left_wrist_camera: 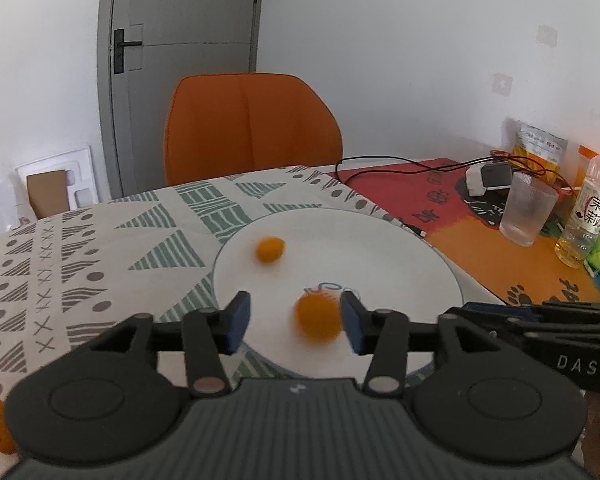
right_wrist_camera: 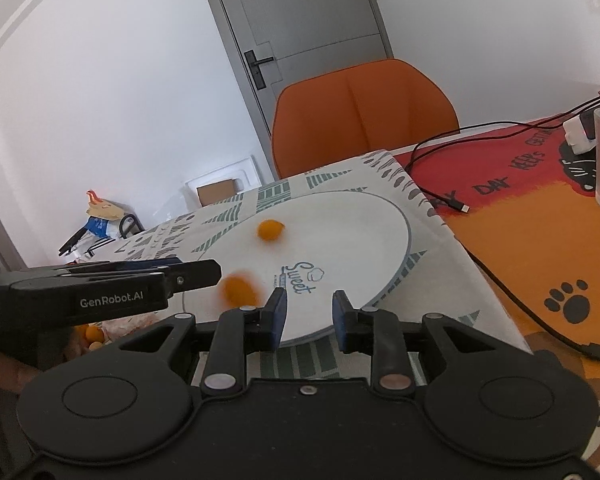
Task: Organize fruits
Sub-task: 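Carry both fruits over the white plate while the left gripper releases the large orange, then open the right gripper to drop the tangerine onto the plate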
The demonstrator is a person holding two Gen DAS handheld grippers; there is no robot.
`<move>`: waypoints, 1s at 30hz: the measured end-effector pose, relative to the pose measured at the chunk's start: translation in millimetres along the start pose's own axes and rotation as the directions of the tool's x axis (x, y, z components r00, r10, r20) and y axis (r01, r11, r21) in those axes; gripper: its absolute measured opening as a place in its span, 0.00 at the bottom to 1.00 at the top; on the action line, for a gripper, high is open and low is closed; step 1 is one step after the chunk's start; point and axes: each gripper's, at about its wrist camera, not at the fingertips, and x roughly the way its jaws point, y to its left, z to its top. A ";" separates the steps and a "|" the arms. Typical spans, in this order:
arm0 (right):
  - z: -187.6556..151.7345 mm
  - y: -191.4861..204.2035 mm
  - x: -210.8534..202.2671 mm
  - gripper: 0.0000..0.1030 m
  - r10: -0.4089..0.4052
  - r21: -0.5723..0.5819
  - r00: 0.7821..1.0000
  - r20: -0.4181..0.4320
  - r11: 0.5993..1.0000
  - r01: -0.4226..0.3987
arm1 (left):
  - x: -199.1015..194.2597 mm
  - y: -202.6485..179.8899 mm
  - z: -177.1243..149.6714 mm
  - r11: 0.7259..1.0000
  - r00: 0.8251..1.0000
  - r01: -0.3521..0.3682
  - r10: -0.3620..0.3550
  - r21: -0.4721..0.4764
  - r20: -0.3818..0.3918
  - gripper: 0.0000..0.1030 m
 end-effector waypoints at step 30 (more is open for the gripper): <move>-6.6 42.9 -8.3 0.73 0.020 -0.040 1.000 -0.003 0.999 -0.020 | -108.4 84.6 -41.6 0.965 0.976 -0.199 0.212 -0.169 0.059 0.89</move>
